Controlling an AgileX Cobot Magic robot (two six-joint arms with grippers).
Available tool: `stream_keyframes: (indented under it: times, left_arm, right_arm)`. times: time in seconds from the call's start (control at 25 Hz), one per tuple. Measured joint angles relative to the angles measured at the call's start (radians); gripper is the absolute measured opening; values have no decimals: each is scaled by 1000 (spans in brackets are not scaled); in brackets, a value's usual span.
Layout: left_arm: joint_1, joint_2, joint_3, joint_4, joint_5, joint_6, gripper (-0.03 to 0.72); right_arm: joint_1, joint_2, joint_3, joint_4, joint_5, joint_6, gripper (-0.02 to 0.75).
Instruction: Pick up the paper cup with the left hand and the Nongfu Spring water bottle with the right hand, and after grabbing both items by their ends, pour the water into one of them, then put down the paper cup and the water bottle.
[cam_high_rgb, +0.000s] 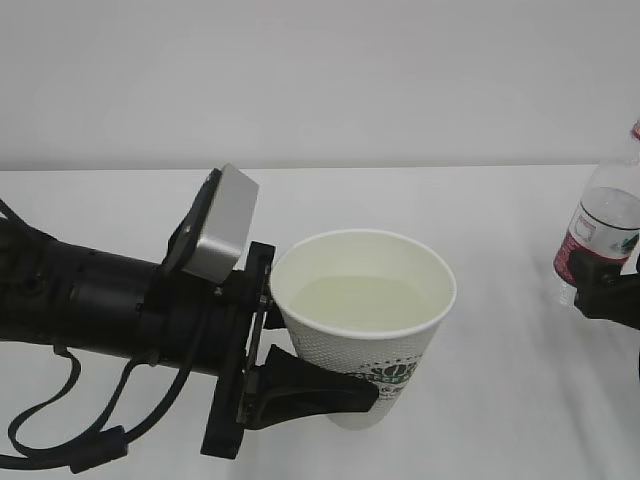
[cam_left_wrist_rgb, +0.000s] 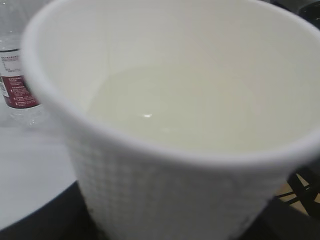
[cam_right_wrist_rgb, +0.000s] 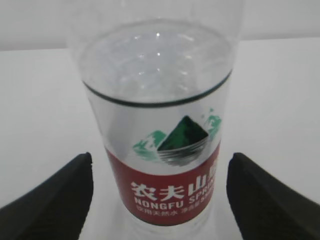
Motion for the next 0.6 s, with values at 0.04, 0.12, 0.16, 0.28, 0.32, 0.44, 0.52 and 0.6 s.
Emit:
stream_keyframes:
  times: [0.04,0.12,0.16,0.28,0.32,0.44,0.52,0.6]
  left_arm:
    - [0,0,0,0,0,0,456]
    - [0,0,0,-4,0,0,456]
    - [0,0,0,-7,0,0,456]
    - [0,0,0,-22,0,0,456]
    - [0,0,0,-28,0,0,456]
    - [0,0,0,-45,0,0,456]
    - [0,0,0,-51,0,0,456]
    - [0,0,0,-52,2,0,456]
  right_arm:
    - [0,-19,10,0,0,0,635]
    - [0,-58,25,0,-2,0,635]
    - [0,-77,31,0,-2,0,634]
    - [0,-115,49,0,-4,2,634]
    - [0,-125,59,0,-4,2,633]
    - [0,-151,89,0,-4,2,629]
    - [0,-166,103,-2,-4,9,622]
    - [0,-176,114,-9,-4,12,617]
